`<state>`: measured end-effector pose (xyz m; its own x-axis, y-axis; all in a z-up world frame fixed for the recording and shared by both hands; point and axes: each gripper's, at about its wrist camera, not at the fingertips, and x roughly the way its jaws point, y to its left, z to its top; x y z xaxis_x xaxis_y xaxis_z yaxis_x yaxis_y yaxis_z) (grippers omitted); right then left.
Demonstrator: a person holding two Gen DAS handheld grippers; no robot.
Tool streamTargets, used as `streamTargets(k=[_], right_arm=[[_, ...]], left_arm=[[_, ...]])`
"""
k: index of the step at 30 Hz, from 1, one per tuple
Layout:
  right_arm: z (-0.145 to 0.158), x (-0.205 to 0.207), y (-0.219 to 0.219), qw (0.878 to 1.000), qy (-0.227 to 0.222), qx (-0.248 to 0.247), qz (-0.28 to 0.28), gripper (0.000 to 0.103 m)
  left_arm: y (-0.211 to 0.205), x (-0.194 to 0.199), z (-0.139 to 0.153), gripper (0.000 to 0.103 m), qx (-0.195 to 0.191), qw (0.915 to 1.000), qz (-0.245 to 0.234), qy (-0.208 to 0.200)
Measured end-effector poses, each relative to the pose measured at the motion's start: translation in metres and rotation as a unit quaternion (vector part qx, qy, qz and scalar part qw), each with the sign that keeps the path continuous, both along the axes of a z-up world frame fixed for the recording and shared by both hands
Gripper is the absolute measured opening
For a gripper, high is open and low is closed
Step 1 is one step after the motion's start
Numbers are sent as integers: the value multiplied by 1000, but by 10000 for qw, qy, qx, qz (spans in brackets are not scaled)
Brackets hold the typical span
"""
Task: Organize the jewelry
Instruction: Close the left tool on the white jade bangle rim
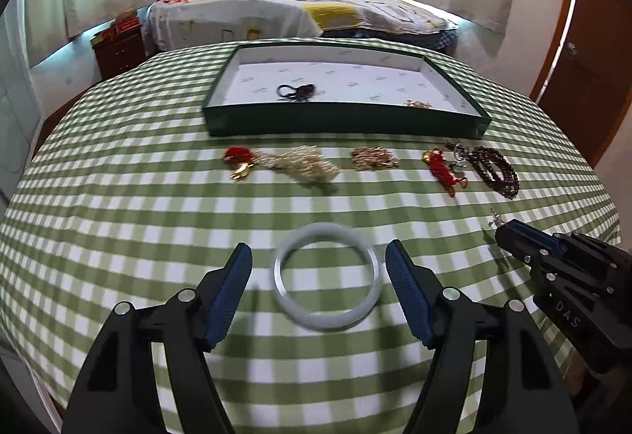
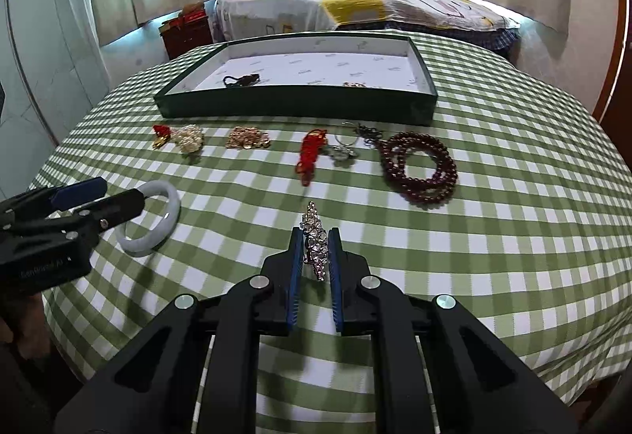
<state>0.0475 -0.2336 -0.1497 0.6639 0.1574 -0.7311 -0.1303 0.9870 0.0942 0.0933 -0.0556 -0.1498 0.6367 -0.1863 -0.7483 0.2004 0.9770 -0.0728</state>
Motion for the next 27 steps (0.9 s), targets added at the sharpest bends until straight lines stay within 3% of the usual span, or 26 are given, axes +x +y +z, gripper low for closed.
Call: streamTargets(k=[15, 18, 20, 27], right_arm=[[-5, 3, -1, 9999, 43, 97, 0, 13], [-5, 3, 1, 10000, 42, 82, 14, 13], [-5, 3, 1, 10000, 41, 77, 17, 13], [-4, 2, 2, 10000, -4, 72, 37, 13]], left_arm=[[-7, 9, -21, 75, 17, 9998, -52, 195], [-10, 7, -23, 74, 152, 9998, -97, 110], [-10, 6, -23, 69, 245, 9997, -60, 57], [-4, 3, -21, 68, 127, 9999, -12, 17]])
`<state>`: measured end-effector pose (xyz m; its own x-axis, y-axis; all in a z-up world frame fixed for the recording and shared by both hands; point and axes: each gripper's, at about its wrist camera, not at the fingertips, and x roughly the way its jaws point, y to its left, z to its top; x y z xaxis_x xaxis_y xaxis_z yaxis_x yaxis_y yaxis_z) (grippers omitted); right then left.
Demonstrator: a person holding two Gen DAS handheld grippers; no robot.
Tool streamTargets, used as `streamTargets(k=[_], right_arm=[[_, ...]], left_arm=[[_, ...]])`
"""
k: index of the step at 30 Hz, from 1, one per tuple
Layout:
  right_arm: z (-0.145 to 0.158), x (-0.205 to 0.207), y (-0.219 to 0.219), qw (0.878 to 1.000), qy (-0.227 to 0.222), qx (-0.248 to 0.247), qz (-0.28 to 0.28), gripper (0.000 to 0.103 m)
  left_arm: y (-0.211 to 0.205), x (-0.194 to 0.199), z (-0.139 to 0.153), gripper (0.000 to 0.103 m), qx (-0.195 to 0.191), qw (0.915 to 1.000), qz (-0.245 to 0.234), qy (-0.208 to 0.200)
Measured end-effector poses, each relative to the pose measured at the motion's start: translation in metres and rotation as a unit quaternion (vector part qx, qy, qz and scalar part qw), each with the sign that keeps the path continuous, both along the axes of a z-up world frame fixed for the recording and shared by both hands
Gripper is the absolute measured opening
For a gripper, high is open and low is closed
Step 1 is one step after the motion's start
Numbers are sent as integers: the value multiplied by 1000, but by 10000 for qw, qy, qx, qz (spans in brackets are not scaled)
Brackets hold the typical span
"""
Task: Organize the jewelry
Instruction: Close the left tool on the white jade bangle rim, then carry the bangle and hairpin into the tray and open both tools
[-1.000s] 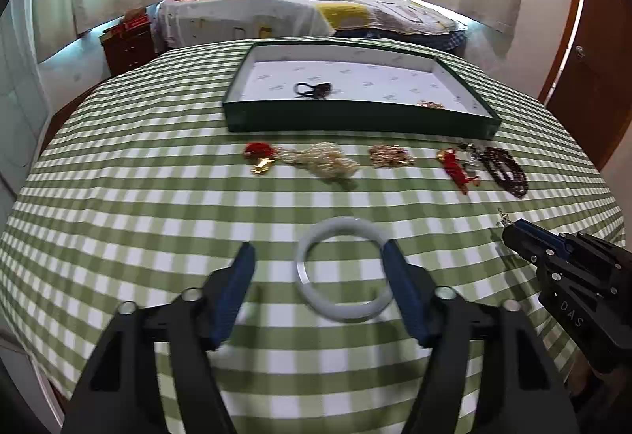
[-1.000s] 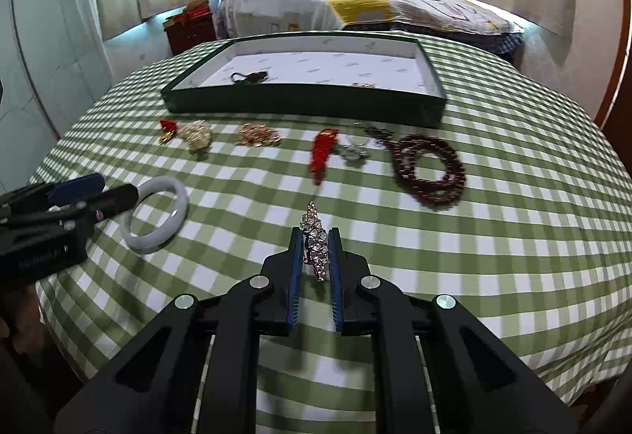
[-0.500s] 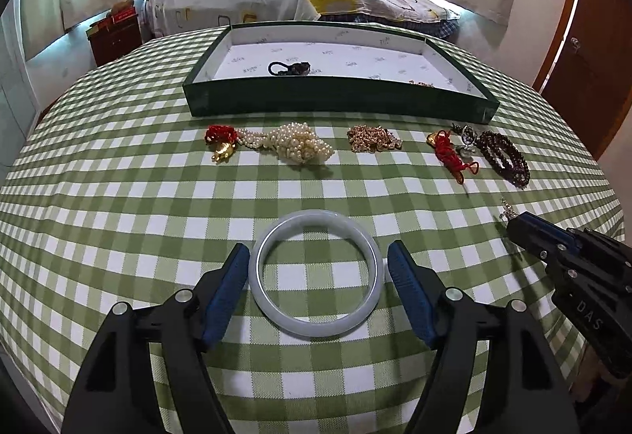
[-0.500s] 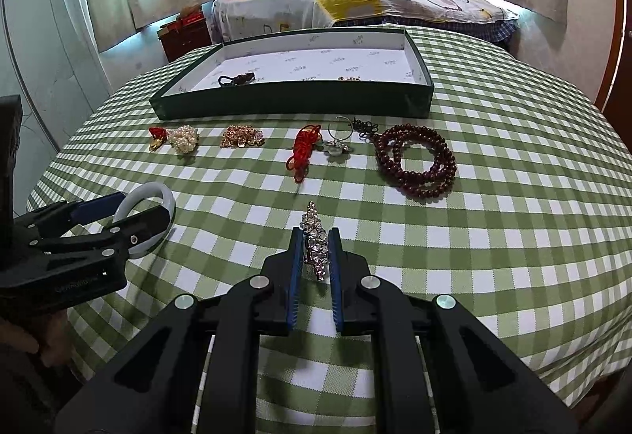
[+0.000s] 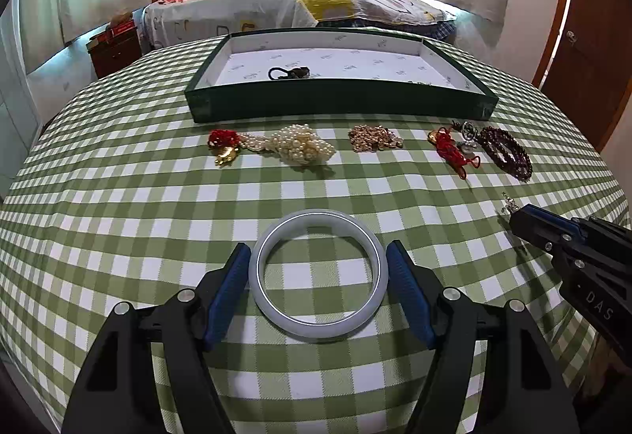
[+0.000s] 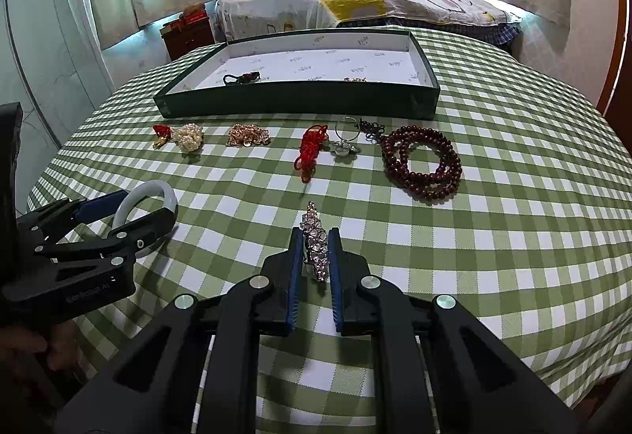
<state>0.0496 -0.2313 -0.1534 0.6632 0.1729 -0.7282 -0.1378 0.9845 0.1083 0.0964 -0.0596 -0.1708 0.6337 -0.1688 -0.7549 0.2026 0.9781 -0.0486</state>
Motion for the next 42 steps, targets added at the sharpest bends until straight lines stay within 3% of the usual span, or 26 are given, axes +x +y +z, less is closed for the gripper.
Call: streamTargets(k=[11, 25, 36, 42], right_arm=[[30, 11, -1, 9993, -327, 165, 10, 13], [80, 97, -11, 9955, -910, 230, -101, 13], [76, 206, -22, 9965, -803, 123, -201, 13], [58, 261, -30, 9987, -425, 152, -251, 13]], left_arm=[[4, 4, 42, 68, -25, 9983, 77, -573], [-11, 84, 88, 68, -64, 9926, -19, -1211], [-13, 196, 78, 68, -90, 9967, 165, -792], [-14, 247, 60, 68, -76, 9989, 288, -374]])
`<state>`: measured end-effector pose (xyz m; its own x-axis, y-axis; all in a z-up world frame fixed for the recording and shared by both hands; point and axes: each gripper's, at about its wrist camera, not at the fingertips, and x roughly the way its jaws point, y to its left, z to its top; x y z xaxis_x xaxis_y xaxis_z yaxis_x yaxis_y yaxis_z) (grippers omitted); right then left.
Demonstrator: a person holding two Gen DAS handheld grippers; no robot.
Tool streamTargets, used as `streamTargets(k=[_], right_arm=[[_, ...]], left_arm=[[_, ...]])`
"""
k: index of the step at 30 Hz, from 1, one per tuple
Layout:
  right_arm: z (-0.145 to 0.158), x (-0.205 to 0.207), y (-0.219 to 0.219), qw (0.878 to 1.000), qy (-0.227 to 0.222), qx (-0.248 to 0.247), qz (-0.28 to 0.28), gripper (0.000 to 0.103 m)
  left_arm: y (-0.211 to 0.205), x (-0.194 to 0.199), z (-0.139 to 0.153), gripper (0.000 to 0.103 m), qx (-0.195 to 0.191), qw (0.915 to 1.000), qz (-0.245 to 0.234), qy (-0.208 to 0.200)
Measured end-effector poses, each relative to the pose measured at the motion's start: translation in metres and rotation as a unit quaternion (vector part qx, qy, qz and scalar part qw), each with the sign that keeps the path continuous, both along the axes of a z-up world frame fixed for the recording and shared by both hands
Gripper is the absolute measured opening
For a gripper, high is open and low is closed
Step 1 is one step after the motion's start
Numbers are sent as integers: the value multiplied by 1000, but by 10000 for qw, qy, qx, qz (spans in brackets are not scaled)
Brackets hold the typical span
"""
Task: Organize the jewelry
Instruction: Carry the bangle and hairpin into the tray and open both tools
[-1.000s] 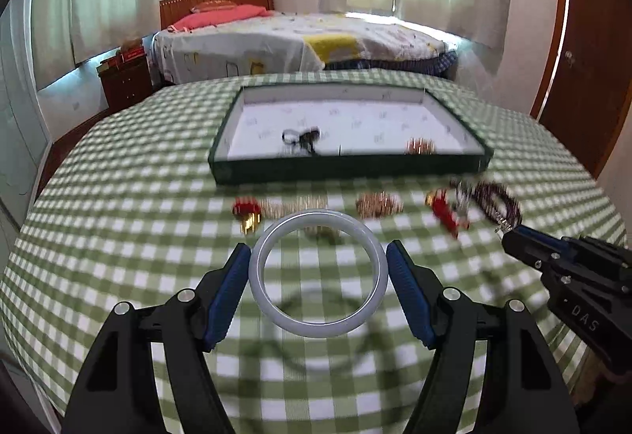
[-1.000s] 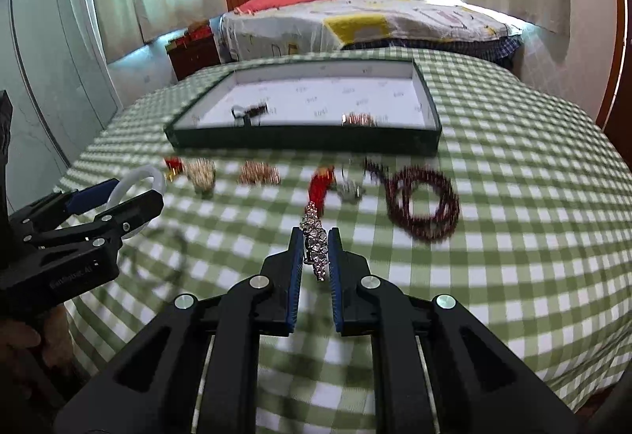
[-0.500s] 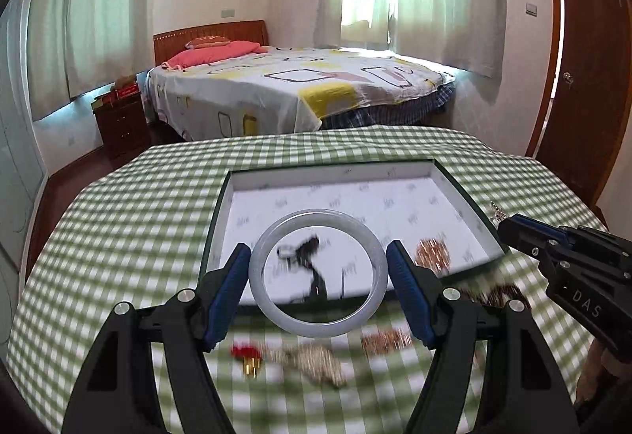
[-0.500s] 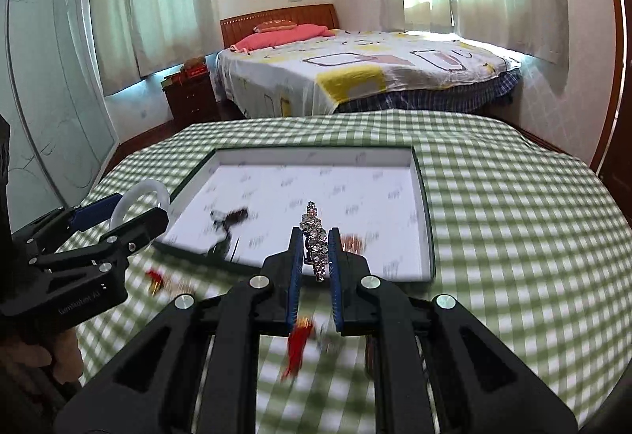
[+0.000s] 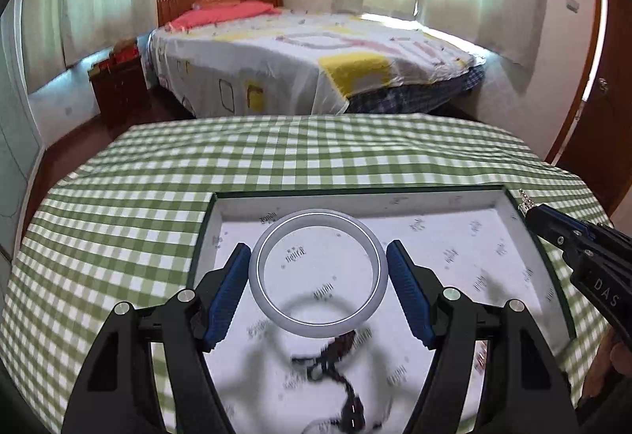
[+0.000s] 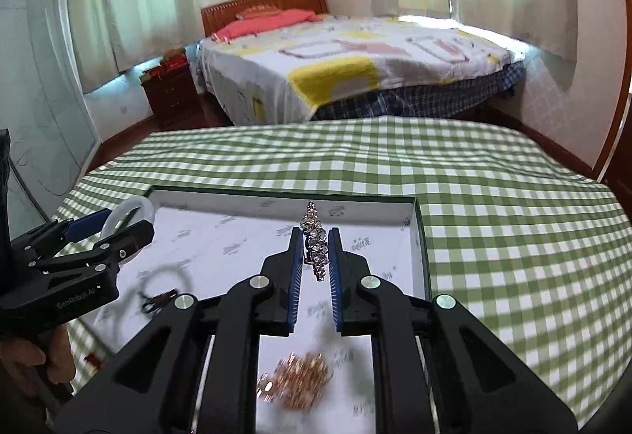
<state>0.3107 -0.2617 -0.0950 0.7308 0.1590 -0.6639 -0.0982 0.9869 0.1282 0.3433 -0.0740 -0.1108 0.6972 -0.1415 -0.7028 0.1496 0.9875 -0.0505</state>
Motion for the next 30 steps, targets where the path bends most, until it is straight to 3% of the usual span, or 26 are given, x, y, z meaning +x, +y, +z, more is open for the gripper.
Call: streamTargets(k=[14, 18, 24, 30], right_arm=[[-52, 70, -8, 9915, 1295, -88, 4, 13], [-54, 73, -9, 9905, 1373, -70, -17, 14], [-52, 71, -7, 9915, 1298, -104, 24, 38], [-35, 56, -8, 9966, 817, -67, -34, 39]], left_arm=[[-2, 60, -42, 68, 5, 9945, 38, 1047], [1, 67, -51, 69, -148, 9909, 48, 1338], [-2, 67, -50, 69, -121, 9906, 31, 1359], [2, 59, -37, 70, -205, 9950, 56, 978]])
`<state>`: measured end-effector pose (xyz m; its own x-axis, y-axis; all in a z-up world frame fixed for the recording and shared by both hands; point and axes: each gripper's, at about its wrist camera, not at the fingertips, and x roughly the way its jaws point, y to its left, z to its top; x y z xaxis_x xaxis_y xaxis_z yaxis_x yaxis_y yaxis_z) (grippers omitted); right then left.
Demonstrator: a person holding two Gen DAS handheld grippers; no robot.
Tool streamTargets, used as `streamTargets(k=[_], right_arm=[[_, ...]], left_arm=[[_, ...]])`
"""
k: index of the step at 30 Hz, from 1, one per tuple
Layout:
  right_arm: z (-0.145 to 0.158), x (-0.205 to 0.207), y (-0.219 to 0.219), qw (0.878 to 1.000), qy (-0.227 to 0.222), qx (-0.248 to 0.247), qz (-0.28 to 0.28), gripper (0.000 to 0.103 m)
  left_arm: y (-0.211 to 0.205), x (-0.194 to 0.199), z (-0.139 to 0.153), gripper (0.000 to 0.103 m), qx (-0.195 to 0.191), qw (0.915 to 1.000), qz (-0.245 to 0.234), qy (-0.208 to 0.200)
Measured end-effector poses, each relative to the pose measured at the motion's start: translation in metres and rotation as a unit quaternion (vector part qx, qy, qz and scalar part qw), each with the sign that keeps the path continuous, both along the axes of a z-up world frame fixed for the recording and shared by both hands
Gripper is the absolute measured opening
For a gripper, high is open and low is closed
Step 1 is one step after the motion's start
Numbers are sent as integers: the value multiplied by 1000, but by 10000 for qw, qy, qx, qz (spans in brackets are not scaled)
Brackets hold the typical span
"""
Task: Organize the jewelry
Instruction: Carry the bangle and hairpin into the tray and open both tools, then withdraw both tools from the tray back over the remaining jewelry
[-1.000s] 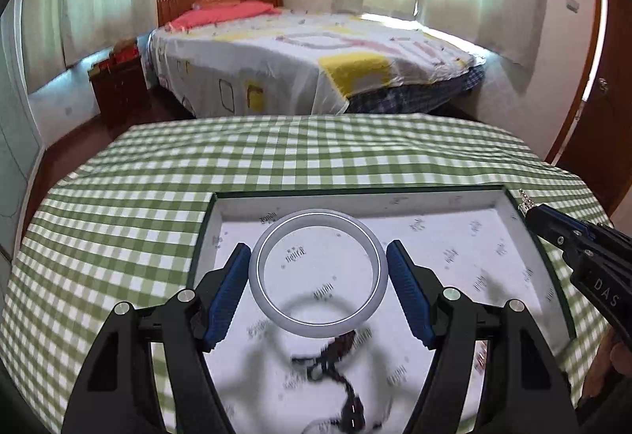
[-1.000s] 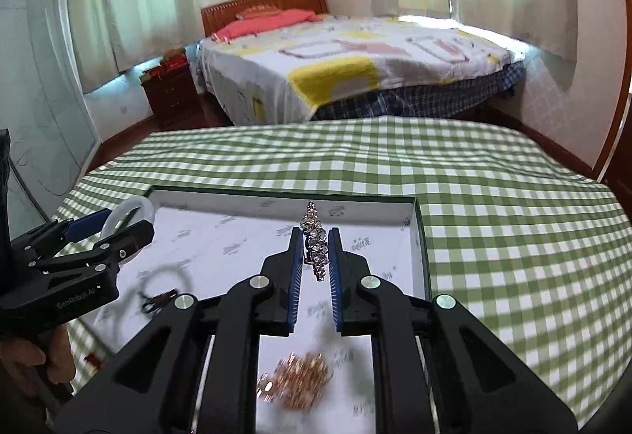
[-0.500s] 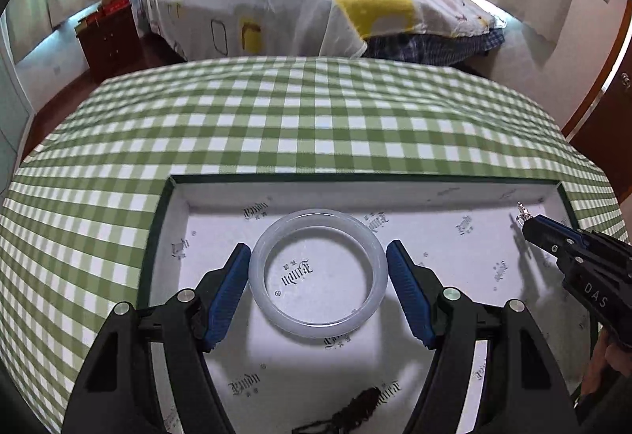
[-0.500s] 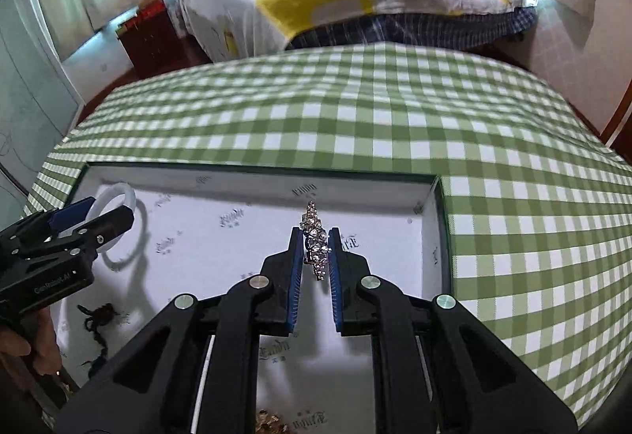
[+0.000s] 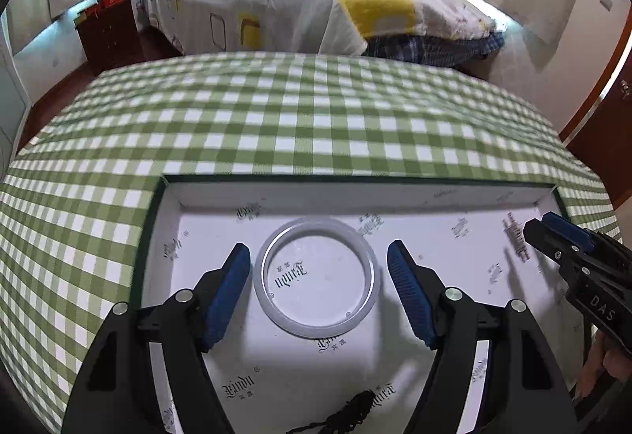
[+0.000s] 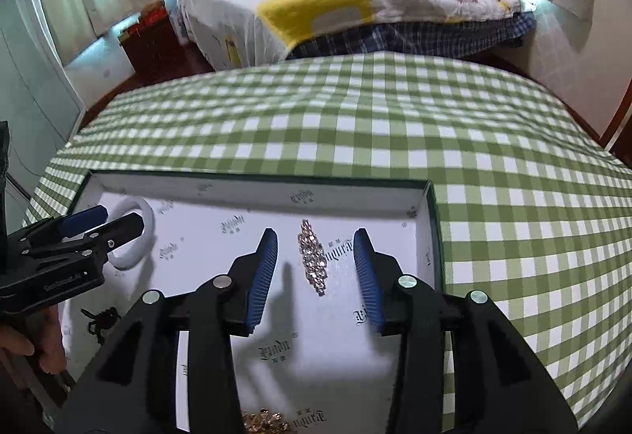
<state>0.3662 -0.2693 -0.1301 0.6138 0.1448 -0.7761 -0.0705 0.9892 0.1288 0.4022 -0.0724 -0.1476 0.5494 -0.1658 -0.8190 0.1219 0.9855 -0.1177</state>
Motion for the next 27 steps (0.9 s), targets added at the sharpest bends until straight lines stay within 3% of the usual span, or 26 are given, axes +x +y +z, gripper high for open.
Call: streamTargets(k=[5, 12, 19, 27], right_arm=[[28, -33, 3, 9985, -540, -4, -12, 40], [51, -96, 3, 9955, -945, 42, -45, 39], [49, -162, 9, 9935, -1123, 93, -135, 39], [14, -218, 24, 9973, -724, 47, -64, 39]], left_arm=[[12, -33, 31, 74, -276, 9969, 113, -731], [26, -98, 69, 74, -149, 9872, 229, -1573], [35, -150, 72, 74, -88, 9838, 379, -1748], [45, -204, 60, 74, 130, 9824, 481, -1798]])
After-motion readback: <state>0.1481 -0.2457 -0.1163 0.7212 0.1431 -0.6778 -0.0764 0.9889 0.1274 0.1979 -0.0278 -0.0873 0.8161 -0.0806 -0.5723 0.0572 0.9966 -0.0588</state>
